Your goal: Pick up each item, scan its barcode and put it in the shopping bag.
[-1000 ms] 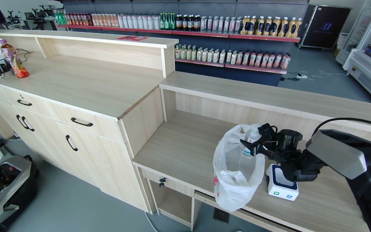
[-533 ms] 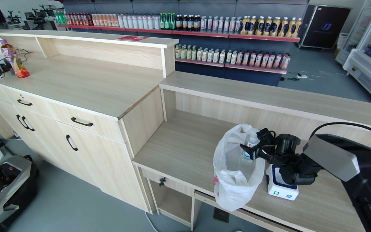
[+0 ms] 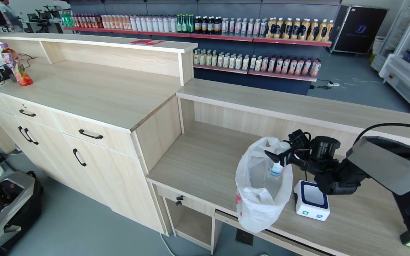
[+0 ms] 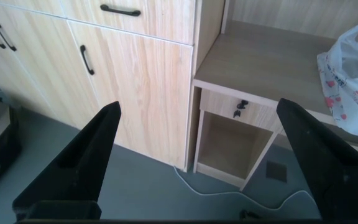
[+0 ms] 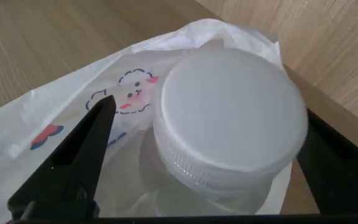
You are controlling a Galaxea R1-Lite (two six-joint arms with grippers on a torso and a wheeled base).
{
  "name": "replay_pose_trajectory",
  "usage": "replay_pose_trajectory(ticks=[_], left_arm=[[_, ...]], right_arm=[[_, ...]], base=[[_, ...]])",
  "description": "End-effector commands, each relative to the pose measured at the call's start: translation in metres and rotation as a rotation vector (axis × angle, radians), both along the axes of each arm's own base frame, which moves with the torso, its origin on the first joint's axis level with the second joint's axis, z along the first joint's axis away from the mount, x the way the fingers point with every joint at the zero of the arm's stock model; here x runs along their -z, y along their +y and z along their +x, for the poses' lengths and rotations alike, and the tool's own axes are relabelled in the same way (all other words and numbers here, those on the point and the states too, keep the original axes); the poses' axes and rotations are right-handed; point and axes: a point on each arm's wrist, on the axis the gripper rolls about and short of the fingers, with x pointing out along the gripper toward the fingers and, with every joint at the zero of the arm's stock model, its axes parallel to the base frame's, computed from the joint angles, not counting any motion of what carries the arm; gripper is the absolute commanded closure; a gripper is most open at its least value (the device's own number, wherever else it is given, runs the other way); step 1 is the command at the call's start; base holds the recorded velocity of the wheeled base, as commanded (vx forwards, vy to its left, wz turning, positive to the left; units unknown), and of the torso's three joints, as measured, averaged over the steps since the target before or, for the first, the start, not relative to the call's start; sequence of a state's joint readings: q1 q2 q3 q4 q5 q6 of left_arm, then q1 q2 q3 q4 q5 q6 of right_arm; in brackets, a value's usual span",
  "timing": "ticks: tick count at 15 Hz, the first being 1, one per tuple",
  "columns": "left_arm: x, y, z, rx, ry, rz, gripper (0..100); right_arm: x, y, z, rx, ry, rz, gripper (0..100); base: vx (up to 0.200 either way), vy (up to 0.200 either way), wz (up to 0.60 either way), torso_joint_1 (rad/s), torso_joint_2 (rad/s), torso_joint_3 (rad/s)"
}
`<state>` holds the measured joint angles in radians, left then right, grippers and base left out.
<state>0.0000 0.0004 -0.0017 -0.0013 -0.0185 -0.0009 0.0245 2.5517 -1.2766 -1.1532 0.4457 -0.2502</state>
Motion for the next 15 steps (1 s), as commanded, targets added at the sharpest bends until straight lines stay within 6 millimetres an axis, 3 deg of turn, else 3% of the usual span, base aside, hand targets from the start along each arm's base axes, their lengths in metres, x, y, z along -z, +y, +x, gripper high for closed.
replay_pose_trajectory(ticks=[1, 3, 4, 5, 9, 10, 12, 15], left_arm=[[0.000, 0.000, 0.000, 0.000, -0.001, -0.001, 0], [0.000, 0.000, 0.000, 0.000, -0.001, -0.001, 0], [0.000, 0.000, 0.000, 0.000, -0.001, 0.001, 0], [0.000, 0.000, 0.000, 0.000, -0.001, -0.001, 0], [0.000, 0.000, 0.000, 0.000, -0.001, -0.001, 0], [0.000, 0.000, 0.000, 0.000, -0.001, 0.001, 0], [0.000, 0.000, 0.000, 0.000, -0.001, -0.001, 0], [0.000, 0.000, 0.000, 0.000, -0.001, 0.001, 0]], right_arm=[[-0.105, -0.017, -0.057, 0.062, -0.082, -0.007, 0], [-0.141, -0.035, -0.116, 0.132, -0.100, -0.019, 0], [-0.148, -0.045, -0.137, 0.175, -0.107, -0.039, 0], [-0.156, -0.063, -0.171, 0.257, -0.113, -0.116, 0], [-0.202, -0.097, -0.227, 0.459, -0.133, -0.181, 0], [-0.209, -0.110, -0.251, 0.584, -0.058, -0.183, 0], [-0.205, -0.128, -0.277, 0.810, 0.083, -0.190, 0], [-0.181, -0.164, -0.295, 1.150, 0.345, -0.321, 0]], base=[[0.000, 0.000, 0.00, 0.000, 0.00, 0.000], [0.000, 0.000, 0.00, 0.000, 0.00, 0.000], [0.000, 0.000, 0.00, 0.000, 0.00, 0.000], [0.000, 0.000, 0.00, 0.000, 0.00, 0.000], [0.000, 0.000, -0.60, 0.001, 0.00, 0.004], [0.000, 0.000, -0.60, 0.012, 0.00, 0.002], [0.000, 0.000, -0.60, 0.005, 0.00, 0.007], [0.000, 0.000, -0.60, 0.004, 0.00, 0.005]])
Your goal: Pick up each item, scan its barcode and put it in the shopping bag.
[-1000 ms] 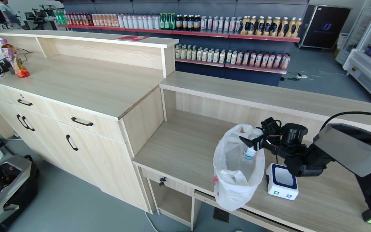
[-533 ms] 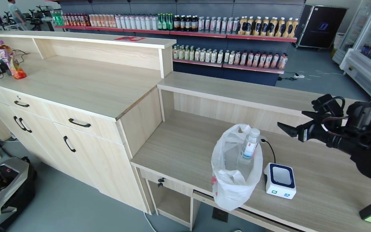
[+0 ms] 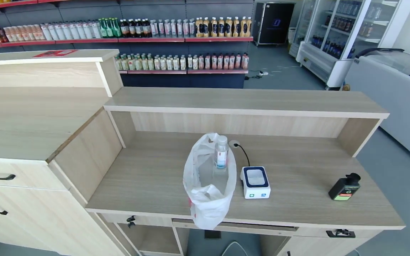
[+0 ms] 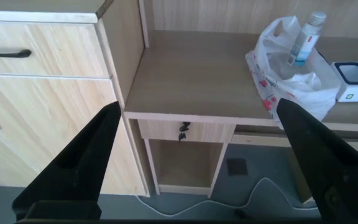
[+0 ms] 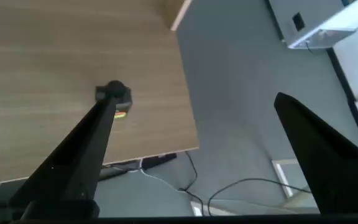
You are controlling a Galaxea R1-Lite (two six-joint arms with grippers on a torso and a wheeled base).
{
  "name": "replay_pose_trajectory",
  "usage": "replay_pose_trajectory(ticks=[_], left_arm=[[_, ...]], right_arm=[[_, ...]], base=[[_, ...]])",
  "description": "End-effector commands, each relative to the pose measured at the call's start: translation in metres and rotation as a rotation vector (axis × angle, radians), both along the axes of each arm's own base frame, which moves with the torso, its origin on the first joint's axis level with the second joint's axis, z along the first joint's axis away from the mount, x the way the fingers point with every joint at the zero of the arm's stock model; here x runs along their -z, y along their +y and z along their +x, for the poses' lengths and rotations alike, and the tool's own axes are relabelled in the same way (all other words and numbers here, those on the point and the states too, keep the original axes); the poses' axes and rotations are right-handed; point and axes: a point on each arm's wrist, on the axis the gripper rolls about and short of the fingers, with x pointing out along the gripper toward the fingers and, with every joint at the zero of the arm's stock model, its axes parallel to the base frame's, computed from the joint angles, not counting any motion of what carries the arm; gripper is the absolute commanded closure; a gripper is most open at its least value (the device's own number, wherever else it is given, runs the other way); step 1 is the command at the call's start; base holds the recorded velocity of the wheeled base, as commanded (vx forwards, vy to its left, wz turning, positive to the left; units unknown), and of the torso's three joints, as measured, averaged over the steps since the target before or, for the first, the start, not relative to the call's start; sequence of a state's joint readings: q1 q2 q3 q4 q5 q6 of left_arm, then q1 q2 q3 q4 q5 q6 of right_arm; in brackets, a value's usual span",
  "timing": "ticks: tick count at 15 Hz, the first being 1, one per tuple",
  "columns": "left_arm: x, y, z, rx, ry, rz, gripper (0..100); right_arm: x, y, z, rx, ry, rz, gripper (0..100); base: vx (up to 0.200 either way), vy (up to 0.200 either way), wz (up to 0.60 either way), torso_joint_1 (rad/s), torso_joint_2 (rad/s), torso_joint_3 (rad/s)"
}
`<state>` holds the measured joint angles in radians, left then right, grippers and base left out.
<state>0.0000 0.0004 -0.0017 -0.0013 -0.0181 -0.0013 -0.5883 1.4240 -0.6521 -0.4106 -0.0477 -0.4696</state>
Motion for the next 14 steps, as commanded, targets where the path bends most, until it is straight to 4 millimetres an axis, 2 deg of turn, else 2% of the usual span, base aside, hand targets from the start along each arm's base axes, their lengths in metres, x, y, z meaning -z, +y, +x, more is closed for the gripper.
replay_pose_trajectory(ticks=[1, 2, 5, 7, 8, 9, 10, 14], left_arm=[[0.000, 0.000, 0.000, 0.000, -0.001, 0.000, 0], [0.000, 0.000, 0.000, 0.000, -0.001, 0.000, 0], [0.000, 0.000, 0.000, 0.000, -0.001, 0.001, 0], [0.000, 0.000, 0.000, 0.000, -0.001, 0.000, 0], [0.000, 0.000, 0.000, 0.000, -0.001, 0.000, 0], [0.000, 0.000, 0.000, 0.000, -0.001, 0.000, 0], [0.000, 0.000, 0.000, 0.000, -0.001, 0.000, 0], [0.000, 0.000, 0.000, 0.000, -0.001, 0.000, 0]], right_arm=[[0.014, -0.030, -0.016, 0.168, 0.165, -0.061, 0], [0.032, -0.047, -0.010, 0.159, 0.262, -0.068, 0], [0.072, -0.087, 0.022, 0.106, 0.374, -0.126, 0], [0.102, -0.111, 0.043, -0.115, 0.350, -0.114, 0], [0.105, -0.114, 0.045, -0.154, 0.336, -0.103, 0], [0.119, -0.122, 0.055, -0.262, 0.318, -0.084, 0], [0.126, -0.125, 0.058, -0.287, 0.329, -0.083, 0], [0.140, -0.133, 0.072, -0.450, 0.242, -0.031, 0]], base=[[0.000, 0.000, 0.00, 0.000, 0.00, 0.000], [0.000, 0.000, 0.00, 0.000, 0.00, 0.000], [0.000, 0.000, 0.00, 0.000, 0.00, 0.000], [0.000, 0.000, 0.00, 0.000, 0.00, 0.000], [0.000, 0.000, 0.00, 0.000, 0.00, 0.000], [0.000, 0.000, 0.00, 0.000, 0.00, 0.000], [0.000, 0.000, 0.00, 0.000, 0.00, 0.000], [0.000, 0.000, 0.00, 0.000, 0.00, 0.000]])
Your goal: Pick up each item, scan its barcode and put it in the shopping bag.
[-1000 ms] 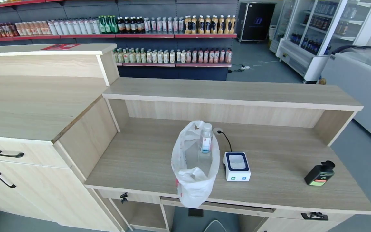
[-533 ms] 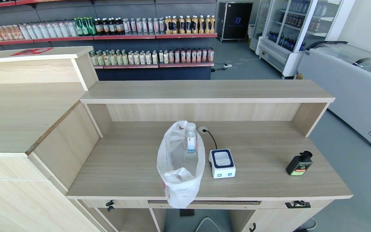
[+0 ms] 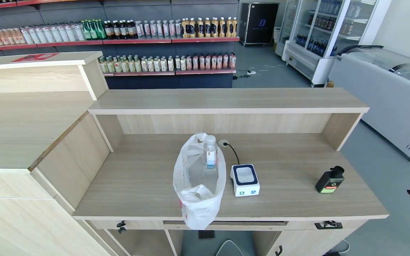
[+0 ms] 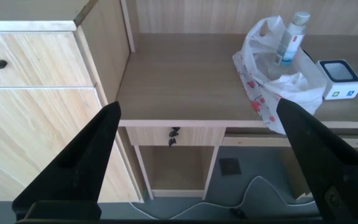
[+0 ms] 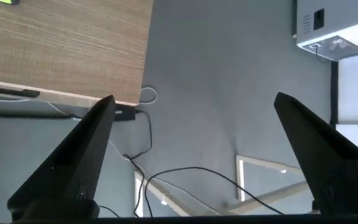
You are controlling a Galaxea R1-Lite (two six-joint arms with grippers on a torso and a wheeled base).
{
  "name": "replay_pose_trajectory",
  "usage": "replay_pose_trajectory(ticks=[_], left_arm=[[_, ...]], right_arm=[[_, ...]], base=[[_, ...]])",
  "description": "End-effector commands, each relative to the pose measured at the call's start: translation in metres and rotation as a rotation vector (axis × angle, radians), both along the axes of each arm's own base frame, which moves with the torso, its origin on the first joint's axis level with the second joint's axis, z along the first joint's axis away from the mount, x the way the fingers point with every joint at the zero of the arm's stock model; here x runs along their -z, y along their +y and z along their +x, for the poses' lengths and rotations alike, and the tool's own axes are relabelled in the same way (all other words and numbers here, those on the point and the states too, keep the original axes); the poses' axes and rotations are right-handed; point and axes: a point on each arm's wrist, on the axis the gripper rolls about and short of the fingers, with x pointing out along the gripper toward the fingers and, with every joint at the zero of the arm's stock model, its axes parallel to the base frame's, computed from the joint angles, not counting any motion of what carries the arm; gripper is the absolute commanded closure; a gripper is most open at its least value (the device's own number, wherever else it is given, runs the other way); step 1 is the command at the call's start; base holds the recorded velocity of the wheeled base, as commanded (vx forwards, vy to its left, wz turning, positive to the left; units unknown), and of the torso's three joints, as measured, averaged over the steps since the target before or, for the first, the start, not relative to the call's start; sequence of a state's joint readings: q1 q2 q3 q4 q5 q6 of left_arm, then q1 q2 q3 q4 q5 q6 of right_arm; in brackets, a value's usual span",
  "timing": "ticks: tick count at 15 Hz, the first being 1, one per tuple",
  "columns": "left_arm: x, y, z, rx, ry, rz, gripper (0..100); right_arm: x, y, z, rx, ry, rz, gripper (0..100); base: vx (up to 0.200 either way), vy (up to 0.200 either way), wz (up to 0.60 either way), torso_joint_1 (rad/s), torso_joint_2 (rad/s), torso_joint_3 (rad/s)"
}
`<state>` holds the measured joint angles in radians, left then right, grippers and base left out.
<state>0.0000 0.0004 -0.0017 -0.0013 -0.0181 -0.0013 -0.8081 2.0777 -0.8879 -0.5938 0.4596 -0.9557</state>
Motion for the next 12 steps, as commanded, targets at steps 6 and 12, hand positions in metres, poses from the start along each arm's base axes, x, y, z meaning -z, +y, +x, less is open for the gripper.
replay_pose_trajectory(ticks=[6, 12], left_arm=[[0.000, 0.000, 0.000, 0.000, -0.001, 0.000, 0], [0.000, 0.000, 0.000, 0.000, -0.001, 0.000, 0]], right_arm=[[0.041, -0.005, 0.040, -0.270, -0.072, 0.146, 0], [0.058, 0.010, 0.067, -0.435, -0.066, 0.065, 0]], base=[[0.000, 0.000, 0.00, 0.000, 0.00, 0.000], [0.000, 0.000, 0.00, 0.000, 0.00, 0.000]])
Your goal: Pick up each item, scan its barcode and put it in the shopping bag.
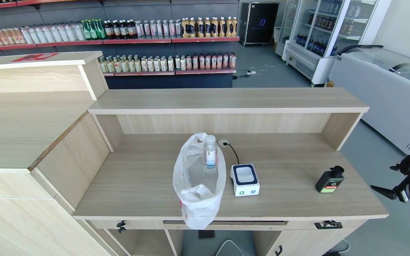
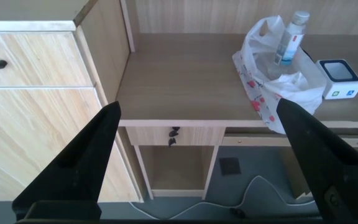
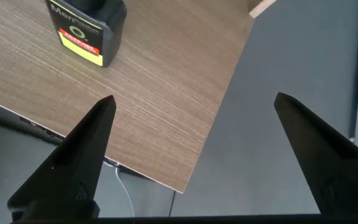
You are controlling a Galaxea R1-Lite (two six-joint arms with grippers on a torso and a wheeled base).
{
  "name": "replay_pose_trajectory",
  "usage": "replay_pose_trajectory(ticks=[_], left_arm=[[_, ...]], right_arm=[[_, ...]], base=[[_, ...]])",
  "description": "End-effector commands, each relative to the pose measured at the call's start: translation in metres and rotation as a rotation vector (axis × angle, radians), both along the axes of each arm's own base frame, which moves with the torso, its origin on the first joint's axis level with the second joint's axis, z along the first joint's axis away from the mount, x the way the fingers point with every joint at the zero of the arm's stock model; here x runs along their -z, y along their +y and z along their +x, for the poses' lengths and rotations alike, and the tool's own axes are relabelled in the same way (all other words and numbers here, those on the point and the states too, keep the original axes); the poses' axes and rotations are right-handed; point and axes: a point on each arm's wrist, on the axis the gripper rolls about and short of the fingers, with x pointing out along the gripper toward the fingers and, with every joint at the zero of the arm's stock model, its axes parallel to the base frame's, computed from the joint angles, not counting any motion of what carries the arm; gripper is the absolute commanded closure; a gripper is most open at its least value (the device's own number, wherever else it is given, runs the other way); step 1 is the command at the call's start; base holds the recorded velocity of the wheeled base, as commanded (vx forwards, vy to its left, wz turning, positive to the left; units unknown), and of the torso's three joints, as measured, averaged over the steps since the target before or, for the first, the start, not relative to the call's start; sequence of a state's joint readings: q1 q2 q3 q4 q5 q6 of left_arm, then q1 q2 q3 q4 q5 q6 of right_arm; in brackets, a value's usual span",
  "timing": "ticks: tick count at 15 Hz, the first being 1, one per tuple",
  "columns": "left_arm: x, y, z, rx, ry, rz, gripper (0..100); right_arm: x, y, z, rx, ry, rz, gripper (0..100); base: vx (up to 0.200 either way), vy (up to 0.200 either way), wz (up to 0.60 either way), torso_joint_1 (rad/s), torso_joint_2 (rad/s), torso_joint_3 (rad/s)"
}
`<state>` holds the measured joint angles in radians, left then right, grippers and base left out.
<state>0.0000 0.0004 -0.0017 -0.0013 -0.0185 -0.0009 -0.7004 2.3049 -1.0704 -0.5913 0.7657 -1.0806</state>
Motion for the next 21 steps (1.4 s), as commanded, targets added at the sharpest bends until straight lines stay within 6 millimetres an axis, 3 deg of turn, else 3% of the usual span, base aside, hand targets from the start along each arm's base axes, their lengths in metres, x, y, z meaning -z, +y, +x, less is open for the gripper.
replay_pose_trajectory(ticks=[1, 8, 15, 21], left_arm=[[0.000, 0.000, 0.000, 0.000, -0.001, -0.001, 0], [0.000, 0.000, 0.000, 0.000, -0.001, 0.001, 0], [0.000, 0.000, 0.000, 0.000, -0.001, -0.001, 0], [0.000, 0.000, 0.000, 0.000, -0.001, 0.001, 0]], right_arm=[[0.014, 0.007, 0.008, -0.042, 0.017, -0.011, 0], [0.022, 0.017, 0.029, -0.107, 0.002, -0.049, 0], [0.037, 0.038, 0.044, -0.175, 0.018, -0.049, 0], [0.042, 0.042, 0.055, -0.199, 0.009, -0.063, 0]], base=[[0.000, 0.000, 0.00, 0.000, 0.00, 0.000], [0.000, 0.000, 0.00, 0.000, 0.00, 0.000], [0.000, 0.000, 0.00, 0.000, 0.00, 0.000], [0.000, 0.000, 0.00, 0.000, 0.00, 0.000]])
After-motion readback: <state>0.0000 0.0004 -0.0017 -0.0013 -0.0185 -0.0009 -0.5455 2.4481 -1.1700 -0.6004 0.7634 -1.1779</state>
